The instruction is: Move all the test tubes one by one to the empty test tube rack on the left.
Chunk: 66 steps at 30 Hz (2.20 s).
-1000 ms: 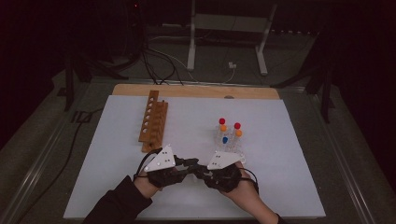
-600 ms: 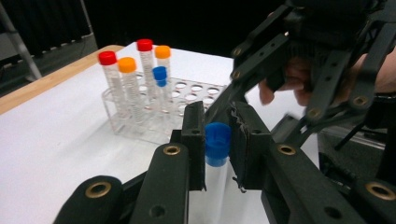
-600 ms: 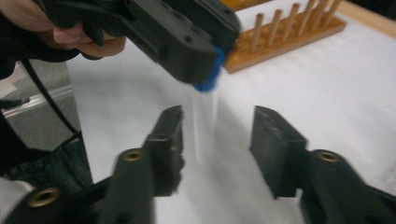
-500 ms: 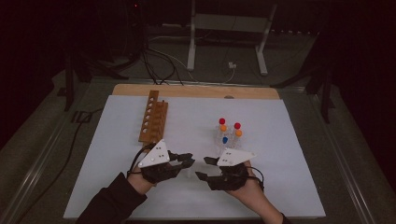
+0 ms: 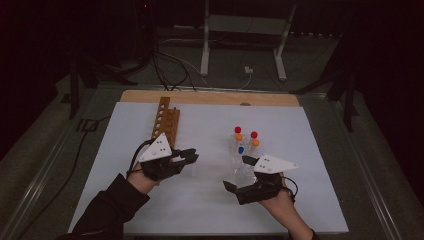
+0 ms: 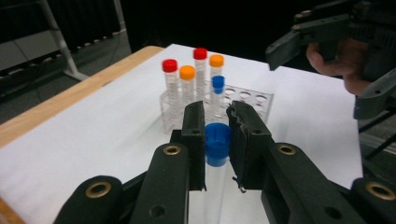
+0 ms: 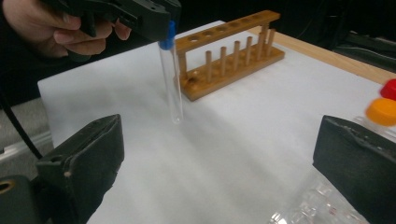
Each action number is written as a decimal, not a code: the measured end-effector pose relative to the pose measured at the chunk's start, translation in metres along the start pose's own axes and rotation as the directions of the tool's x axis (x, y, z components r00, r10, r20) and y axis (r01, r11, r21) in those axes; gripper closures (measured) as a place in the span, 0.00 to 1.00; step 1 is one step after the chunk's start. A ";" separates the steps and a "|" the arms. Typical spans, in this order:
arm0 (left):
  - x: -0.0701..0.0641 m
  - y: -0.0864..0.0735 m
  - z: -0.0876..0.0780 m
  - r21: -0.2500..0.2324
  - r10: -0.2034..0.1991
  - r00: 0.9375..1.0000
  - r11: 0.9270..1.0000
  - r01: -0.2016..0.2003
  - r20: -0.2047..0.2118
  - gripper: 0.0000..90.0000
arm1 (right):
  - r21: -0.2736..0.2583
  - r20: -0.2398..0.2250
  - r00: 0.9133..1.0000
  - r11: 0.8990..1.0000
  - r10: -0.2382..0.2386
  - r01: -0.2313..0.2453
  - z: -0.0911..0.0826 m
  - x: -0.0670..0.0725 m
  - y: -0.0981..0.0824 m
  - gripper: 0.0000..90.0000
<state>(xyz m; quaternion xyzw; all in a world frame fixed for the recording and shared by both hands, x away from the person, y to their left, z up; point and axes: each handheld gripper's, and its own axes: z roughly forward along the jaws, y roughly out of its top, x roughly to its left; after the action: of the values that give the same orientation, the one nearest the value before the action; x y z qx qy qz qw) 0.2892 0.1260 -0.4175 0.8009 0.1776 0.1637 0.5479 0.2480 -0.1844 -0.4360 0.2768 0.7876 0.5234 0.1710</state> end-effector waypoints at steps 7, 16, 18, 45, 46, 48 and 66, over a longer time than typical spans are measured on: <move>0.016 0.006 -0.002 -0.003 -0.010 0.999 1.000 0.010 -0.033 0.87 | -0.030 0.019 1.000 0.999 0.012 -0.012 -0.004 -0.003 0.000 0.00; 0.038 0.015 0.001 -0.007 -0.016 0.997 1.000 0.016 -0.081 0.87 | -0.049 0.024 1.000 0.999 0.020 -0.019 -0.008 -0.006 0.001 0.00; 0.042 0.016 0.003 -0.001 -0.010 0.996 1.000 0.010 -0.094 0.87 | -0.053 0.022 1.000 0.998 0.022 -0.021 -0.009 -0.007 0.001 0.00; 0.128 0.033 0.001 -0.049 -0.102 0.941 0.995 0.091 -0.322 0.87 | -0.078 0.010 0.999 0.996 0.038 -0.037 -0.015 -0.009 0.004 0.00; 0.132 0.034 0.001 -0.051 -0.105 0.937 0.994 0.093 -0.333 0.87 | -0.078 0.008 0.999 0.996 0.040 -0.039 -0.015 -0.010 0.004 0.00; 0.139 0.035 0.001 -0.062 -0.118 0.929 0.993 0.102 -0.350 0.87 | -0.076 0.003 0.999 0.996 0.042 -0.042 -0.015 -0.010 0.004 0.00; 0.196 0.029 0.015 -0.079 -0.159 0.844 0.987 0.138 -0.512 0.87 | -0.079 -0.016 0.999 0.996 0.047 -0.048 -0.015 -0.011 0.003 0.00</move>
<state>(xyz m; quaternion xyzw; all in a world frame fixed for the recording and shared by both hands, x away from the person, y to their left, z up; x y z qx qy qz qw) 0.4726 0.1950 -0.3823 0.7005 0.3762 0.3329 0.5068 0.2490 -0.2012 -0.4273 0.2846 0.7605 0.5602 0.1639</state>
